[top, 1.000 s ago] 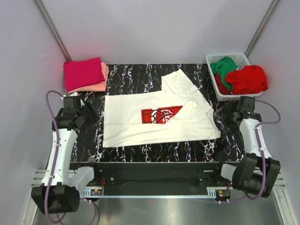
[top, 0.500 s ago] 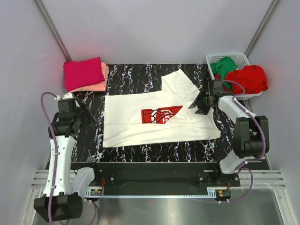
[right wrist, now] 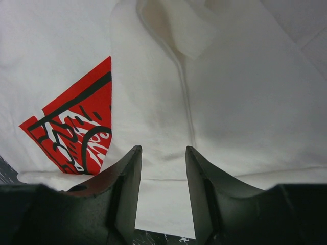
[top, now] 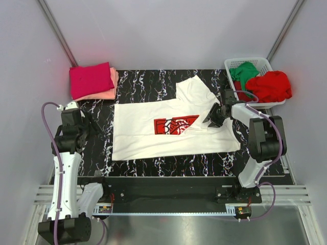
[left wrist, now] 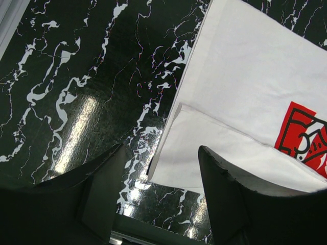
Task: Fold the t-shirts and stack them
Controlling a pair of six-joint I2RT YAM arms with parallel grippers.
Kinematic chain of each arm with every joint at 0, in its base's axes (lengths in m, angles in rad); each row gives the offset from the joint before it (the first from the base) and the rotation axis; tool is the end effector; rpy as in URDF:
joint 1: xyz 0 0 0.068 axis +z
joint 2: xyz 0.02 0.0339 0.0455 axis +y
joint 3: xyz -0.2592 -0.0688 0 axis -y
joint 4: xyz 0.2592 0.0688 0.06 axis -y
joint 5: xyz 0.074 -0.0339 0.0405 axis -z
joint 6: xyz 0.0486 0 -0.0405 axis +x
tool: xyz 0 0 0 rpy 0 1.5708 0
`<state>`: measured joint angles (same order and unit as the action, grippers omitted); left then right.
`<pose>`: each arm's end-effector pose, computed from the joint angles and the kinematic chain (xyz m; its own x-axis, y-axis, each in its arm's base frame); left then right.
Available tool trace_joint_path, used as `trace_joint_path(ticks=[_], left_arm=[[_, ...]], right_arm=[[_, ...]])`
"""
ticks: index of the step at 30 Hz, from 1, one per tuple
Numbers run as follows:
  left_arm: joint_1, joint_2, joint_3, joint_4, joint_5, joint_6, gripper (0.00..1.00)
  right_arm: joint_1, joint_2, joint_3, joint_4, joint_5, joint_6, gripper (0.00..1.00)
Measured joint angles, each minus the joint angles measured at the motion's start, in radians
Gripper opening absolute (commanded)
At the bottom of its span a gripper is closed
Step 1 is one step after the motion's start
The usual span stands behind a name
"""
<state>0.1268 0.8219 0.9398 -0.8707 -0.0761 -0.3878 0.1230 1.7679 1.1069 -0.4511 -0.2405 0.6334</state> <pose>0.1813 0.0268 0.3097 -0.5593 -0.4514 -0.6952 -0.4241 0.8765 -0.2278 0.3617 0.0564 0.1472 -0.8497 0.4742 -0.2305 0.3463 0.8316 0.4342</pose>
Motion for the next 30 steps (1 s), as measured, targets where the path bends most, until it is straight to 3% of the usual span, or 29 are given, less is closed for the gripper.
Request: trace_joint_path(ticks=[24, 27, 28, 30], left_arm=[[0.012, 0.000, 0.000, 0.000, 0.000, 0.000, 0.64], [0.013, 0.000, 0.000, 0.000, 0.000, 0.000, 0.64], [0.014, 0.000, 0.000, 0.000, 0.000, 0.000, 0.63], [0.015, 0.000, 0.000, 0.000, 0.000, 0.000, 0.63]], right_arm=[[0.008, 0.036, -0.031, 0.039, 0.021, 0.000, 0.45], [0.018, 0.037, -0.031, 0.041, 0.021, 0.000, 0.36], [0.022, 0.038, -0.032, 0.041, 0.022, 0.001, 0.26], [0.029, 0.042, -0.032, 0.041, 0.021, 0.000, 0.16]])
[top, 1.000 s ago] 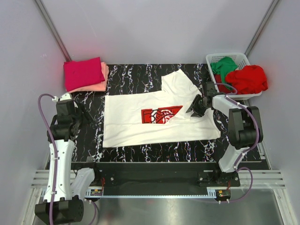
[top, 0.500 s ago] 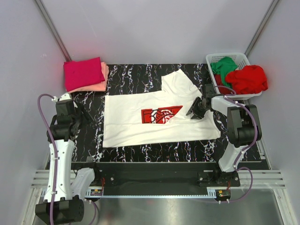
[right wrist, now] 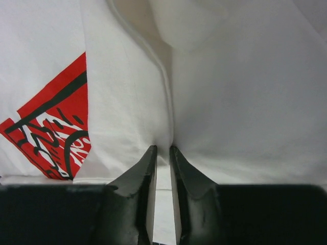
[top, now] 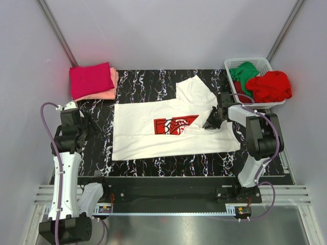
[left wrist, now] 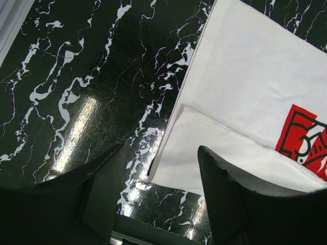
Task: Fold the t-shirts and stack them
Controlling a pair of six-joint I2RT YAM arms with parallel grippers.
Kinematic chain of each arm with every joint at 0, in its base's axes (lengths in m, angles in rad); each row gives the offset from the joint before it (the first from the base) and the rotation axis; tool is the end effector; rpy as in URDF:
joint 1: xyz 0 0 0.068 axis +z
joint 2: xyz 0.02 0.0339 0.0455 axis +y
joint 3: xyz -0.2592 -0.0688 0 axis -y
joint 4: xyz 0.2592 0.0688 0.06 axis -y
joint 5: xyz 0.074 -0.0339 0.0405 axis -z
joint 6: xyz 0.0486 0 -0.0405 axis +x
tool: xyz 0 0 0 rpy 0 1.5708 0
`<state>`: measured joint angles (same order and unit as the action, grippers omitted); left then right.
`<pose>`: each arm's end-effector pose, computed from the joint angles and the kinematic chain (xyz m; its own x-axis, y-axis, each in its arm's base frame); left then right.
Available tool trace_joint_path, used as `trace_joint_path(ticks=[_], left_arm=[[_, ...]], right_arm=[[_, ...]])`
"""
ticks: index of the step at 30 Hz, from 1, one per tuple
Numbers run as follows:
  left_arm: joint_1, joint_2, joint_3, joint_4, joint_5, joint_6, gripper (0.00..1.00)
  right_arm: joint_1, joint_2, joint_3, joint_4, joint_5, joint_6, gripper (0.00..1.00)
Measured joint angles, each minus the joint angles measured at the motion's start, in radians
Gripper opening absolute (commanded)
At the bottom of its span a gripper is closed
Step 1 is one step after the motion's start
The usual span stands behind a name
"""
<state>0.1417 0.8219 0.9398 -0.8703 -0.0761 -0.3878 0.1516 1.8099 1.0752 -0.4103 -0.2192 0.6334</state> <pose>0.1809 0.0295 0.3097 -0.5523 -0.4597 -0.6955 -0.4371 0.8701 -0.2280 0.3583 0.0654 0.1255 -0.8654 0.4522 -0.2157 0.3425 0.8482 0.4041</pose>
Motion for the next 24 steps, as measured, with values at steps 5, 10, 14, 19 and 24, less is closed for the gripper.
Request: trace_joint_path(ticks=[5, 10, 14, 19, 24], left_arm=[[0.005, 0.000, 0.000, 0.000, 0.000, 0.000, 0.63], [0.005, 0.000, 0.000, 0.001, 0.000, 0.000, 0.63], [0.005, 0.000, 0.000, 0.001, 0.000, 0.000, 0.63], [0.007, 0.000, 0.000, 0.003, 0.000, 0.000, 0.63], [0.008, 0.000, 0.000, 0.003, 0.000, 0.000, 0.63]], right_arm=[[0.005, 0.003, 0.000, -0.002, 0.003, 0.003, 0.00], [0.010, 0.004, 0.035, -0.040, 0.017, 0.003, 0.00], [0.028, 0.026, 0.141, -0.069, 0.017, 0.002, 0.00], [0.067, 0.116, 0.323, -0.090, 0.018, -0.003, 0.00], [0.100, 0.235, 0.500, -0.121, 0.015, -0.017, 0.30]])
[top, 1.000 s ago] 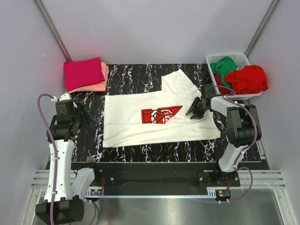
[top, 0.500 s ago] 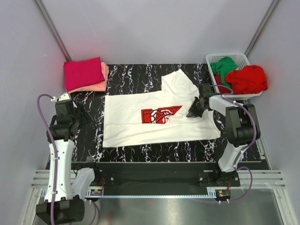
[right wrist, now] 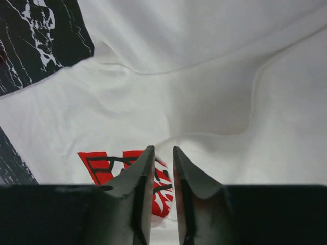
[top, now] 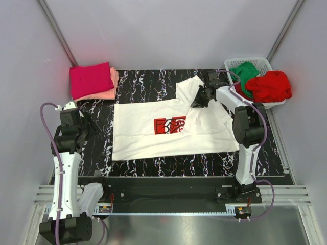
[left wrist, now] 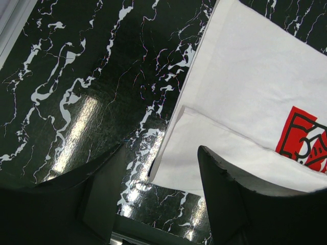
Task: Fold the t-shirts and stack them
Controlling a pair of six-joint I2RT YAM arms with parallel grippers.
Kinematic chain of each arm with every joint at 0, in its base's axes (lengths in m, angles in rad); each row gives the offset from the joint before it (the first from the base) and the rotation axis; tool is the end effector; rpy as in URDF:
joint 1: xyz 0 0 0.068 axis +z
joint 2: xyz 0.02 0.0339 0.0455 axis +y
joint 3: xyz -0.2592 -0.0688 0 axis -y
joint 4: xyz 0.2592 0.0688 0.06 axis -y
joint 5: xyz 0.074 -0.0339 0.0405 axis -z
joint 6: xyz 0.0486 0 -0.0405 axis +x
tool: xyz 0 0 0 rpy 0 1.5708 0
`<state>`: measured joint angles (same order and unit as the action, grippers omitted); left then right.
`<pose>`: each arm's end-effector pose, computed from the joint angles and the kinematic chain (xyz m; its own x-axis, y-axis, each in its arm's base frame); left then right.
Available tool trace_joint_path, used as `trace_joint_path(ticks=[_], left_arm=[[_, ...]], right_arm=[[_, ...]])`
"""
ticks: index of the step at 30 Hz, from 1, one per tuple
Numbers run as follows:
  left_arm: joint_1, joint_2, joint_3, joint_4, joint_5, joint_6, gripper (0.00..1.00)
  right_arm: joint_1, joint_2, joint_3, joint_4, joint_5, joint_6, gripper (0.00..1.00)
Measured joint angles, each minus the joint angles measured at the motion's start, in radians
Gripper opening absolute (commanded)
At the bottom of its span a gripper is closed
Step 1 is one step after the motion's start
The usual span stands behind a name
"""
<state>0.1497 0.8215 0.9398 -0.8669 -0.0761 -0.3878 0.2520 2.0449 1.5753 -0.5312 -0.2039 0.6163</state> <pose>0.1809 0.0310 0.3101 -0.5460 -0.4637 -0.6978 -0.4432 0.8667 -0.2291 0.4452 0.1248 0.1780 -0.8676 0.3611 -0.3418 0.1857 0.8730 0.4510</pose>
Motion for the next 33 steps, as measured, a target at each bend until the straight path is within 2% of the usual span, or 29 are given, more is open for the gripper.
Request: trace_joint_path(ticks=[2, 5, 12, 17, 21, 24, 33], left_arm=[[0.000, 0.000, 0.000, 0.000, 0.000, 0.000, 0.63], [0.000, 0.000, 0.000, 0.000, 0.000, 0.000, 0.63], [0.000, 0.000, 0.000, 0.000, 0.000, 0.000, 0.63], [0.000, 0.000, 0.000, 0.000, 0.000, 0.000, 0.63], [0.000, 0.000, 0.000, 0.000, 0.000, 0.000, 0.63], [0.000, 0.000, 0.000, 0.000, 0.000, 0.000, 0.63], [0.000, 0.000, 0.000, 0.000, -0.001, 0.000, 0.63]], right_arm=[[0.009, 0.051, 0.070, -0.014, -0.003, -0.014, 0.53], [0.011, 0.112, 0.155, -0.034, -0.010, -0.037, 0.66], [0.012, 0.156, 0.332, -0.085, -0.011, -0.099, 0.68], [0.006, 0.225, 0.575, -0.115, 0.027, -0.153, 0.69], [-0.014, 0.345, 0.801, -0.130, 0.043, -0.178, 0.70], [-0.035, 0.428, 0.922, -0.125, 0.048, -0.188, 0.74], [-0.103, 0.618, 0.986, 0.012, 0.105, -0.194, 0.81]])
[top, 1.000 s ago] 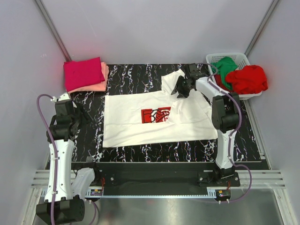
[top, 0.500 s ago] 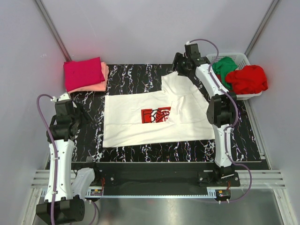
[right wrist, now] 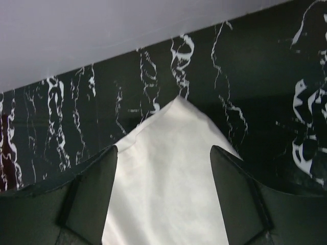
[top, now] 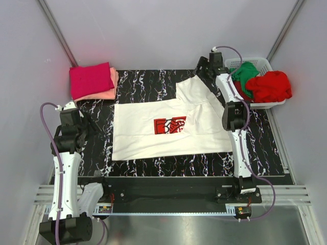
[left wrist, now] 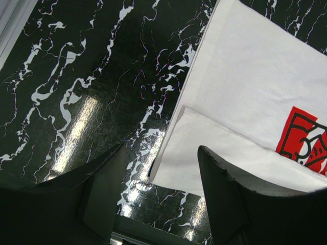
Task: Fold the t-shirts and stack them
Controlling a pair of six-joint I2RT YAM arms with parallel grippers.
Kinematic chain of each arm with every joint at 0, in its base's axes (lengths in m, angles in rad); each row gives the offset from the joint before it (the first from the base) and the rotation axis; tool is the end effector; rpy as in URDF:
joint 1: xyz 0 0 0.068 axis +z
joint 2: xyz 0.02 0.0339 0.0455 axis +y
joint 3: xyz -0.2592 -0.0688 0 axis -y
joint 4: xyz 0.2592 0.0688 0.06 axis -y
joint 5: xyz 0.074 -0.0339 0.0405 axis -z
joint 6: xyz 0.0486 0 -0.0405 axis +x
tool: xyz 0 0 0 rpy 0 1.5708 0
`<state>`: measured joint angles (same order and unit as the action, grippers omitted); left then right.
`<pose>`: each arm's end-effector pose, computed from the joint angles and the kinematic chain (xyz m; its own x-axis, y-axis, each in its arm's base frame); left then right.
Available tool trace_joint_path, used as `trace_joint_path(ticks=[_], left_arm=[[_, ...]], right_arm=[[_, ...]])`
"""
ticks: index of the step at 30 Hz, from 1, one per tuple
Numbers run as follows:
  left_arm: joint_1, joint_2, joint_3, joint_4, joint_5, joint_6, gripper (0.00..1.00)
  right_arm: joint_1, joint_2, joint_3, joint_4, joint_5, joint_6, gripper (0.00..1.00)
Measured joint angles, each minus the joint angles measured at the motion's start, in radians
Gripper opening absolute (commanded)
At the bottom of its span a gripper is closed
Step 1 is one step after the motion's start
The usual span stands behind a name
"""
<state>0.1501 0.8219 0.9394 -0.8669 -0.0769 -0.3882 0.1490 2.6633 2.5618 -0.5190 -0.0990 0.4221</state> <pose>0.1809 0.0311 0.3099 -0.5459 -0.4643 -0.6974 -0.4444 0.8661 -0.2287 0.6061 0.0958 0.1951 -0.6176 0.3195 -0.7186 0.0283 0.9222 0.3857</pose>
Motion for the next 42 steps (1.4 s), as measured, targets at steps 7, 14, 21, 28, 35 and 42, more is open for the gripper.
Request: trace_joint_path(ticks=[7, 14, 21, 28, 35, 42], left_arm=[[0.000, 0.000, 0.000, 0.000, -0.007, 0.000, 0.63], [0.002, 0.000, 0.000, 0.000, -0.008, 0.000, 0.63], [0.013, 0.000, 0.000, 0.000, -0.008, 0.000, 0.63], [0.020, 0.000, 0.000, 0.000, -0.007, 0.000, 0.63], [0.028, -0.002, 0.000, 0.001, -0.007, 0.000, 0.63], [0.030, -0.002, -0.001, 0.001, -0.007, 0.000, 0.63]], right_arm=[[-0.035, 0.131, 0.061, 0.139, -0.009, 0.069, 0.79], [-0.058, 0.204, 0.099, 0.220, -0.051, 0.133, 0.71], [-0.057, 0.224, 0.107, 0.244, -0.107, 0.167, 0.60], [-0.057, 0.224, 0.106, 0.237, -0.145, 0.171, 0.43], [-0.057, 0.227, 0.106, 0.234, -0.158, 0.177, 0.19], [-0.057, 0.230, 0.106, 0.232, -0.159, 0.178, 0.50]])
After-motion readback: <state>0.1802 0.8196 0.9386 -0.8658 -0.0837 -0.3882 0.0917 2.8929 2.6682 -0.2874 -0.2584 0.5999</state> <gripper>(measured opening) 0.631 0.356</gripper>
